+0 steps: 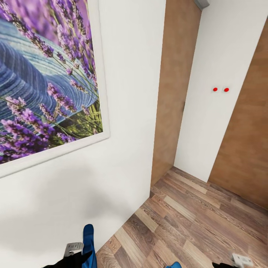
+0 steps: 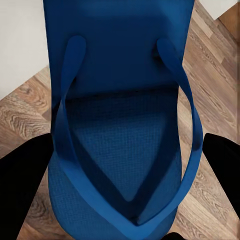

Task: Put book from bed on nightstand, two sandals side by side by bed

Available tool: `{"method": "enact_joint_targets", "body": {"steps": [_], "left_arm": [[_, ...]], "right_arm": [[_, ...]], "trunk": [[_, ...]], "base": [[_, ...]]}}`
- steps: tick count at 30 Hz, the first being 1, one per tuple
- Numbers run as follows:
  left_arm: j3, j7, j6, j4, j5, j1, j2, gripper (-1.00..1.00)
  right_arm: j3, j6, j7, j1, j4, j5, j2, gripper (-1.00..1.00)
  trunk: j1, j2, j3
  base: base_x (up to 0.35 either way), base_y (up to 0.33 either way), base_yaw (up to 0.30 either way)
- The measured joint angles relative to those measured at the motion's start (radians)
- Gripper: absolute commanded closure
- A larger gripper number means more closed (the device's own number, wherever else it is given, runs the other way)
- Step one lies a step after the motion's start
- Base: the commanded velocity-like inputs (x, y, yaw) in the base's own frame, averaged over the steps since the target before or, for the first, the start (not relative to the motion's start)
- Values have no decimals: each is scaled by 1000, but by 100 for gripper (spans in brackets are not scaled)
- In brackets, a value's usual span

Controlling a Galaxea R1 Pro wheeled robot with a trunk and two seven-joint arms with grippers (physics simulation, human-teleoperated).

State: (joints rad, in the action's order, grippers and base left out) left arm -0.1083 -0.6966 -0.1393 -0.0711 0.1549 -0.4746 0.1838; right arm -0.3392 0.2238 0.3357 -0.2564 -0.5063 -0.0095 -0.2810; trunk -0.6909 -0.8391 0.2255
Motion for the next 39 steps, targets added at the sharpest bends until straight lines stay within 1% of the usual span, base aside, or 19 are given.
{"method": "enact_joint_targets", "body": {"steps": [2,3,5,6,8,11,13,15,20,22,24,26,28,29,30,31,33,35,39], "left_arm": [[0,0,0,0,0,0,-5,100],[0,0,0,0,0,0,-6,100],[0,0,0,0,0,0,-8,100],[0,0,0,0,0,0,-8,100],[0,-1,0,-1,-1,0,-9,100],[0,-2,0,-1,-2,0,-9,100],[0,-4,0,-1,-2,0,-9,100],[0,-7,0,-1,-2,0,-10,100],[0,-7,0,-1,-2,0,-15,100],[0,-4,-1,-1,-2,0,-20,100],[0,-4,-1,-1,-3,0,-22,100],[0,-3,-1,-2,-3,0,-26,100],[1,-3,-2,-2,-4,0,-34,100],[0,-2,-2,-2,-4,0,-37,100],[1,-2,-2,-2,-4,0,-42,100],[0,-2,-2,-2,-4,0,-45,100],[0,-2,-2,-2,-4,0,-47,100],[0,-1,-2,-2,-4,0,-48,100],[-1,-1,-1,-3,-4,0,-49,100]], "right_arm": [[0,53,-118,-4,-1,0,33,-100],[0,68,-144,-4,-2,0,42,-100],[-1,114,-217,-7,-6,-1,81,-100],[-1,122,-229,-7,-7,-1,93,-100],[-1,136,-252,-15,-9,-3,141,-100],[-1,147,-305,-73,-9,-16,259,-100],[0,149,-336,-97,-9,-27,293,-100],[-1,151,-357,-110,-10,-46,311,-100],[-2,167,-379,-157,-32,-148,327,-100],[-2,185,-383,-195,-38,-226,329,-100],[-2,194,-398,-210,-40,-285,330,-100],[-2,199,-452,-217,-41,-342,330,-100],[-3,203,-559,-222,-43,-418,329,-100],[-3,204,-585,-222,-43,-440,329,-100],[-3,205,-644,-224,-43,-505,329,-100],[-3,206,-669,-224,-42,-551,329,-100],[-2,206,-691,-225,-42,-606,329,-100],[-2,206,-704,-225,-41,-647,328,-100],[-2,206,-712,-225,-40,-670,324,-100]], "trunk": [[0,0,0],[0,0,0],[0,0,0],[0,0,0],[0,0,0],[0,0,0],[0,0,0],[0,0,0],[0,0,0],[0,0,0],[0,0,0],[0,0,0],[0,0,0],[0,0,0],[0,0,0],[0,0,0],[0,0,0],[0,0,0],[0,0,0]], "base": [[0,0,0],[0,0,0],[0,0,0],[0,0,0],[0,0,0],[0,0,0],[0,0,0],[0,0,0],[0,0,0],[0,0,0],[0,0,0],[0,0,0],[0,0,0],[0,0,0],[0,0,0],[0,0,0],[0,0,0],[0,0,0],[0,0,0]]}}
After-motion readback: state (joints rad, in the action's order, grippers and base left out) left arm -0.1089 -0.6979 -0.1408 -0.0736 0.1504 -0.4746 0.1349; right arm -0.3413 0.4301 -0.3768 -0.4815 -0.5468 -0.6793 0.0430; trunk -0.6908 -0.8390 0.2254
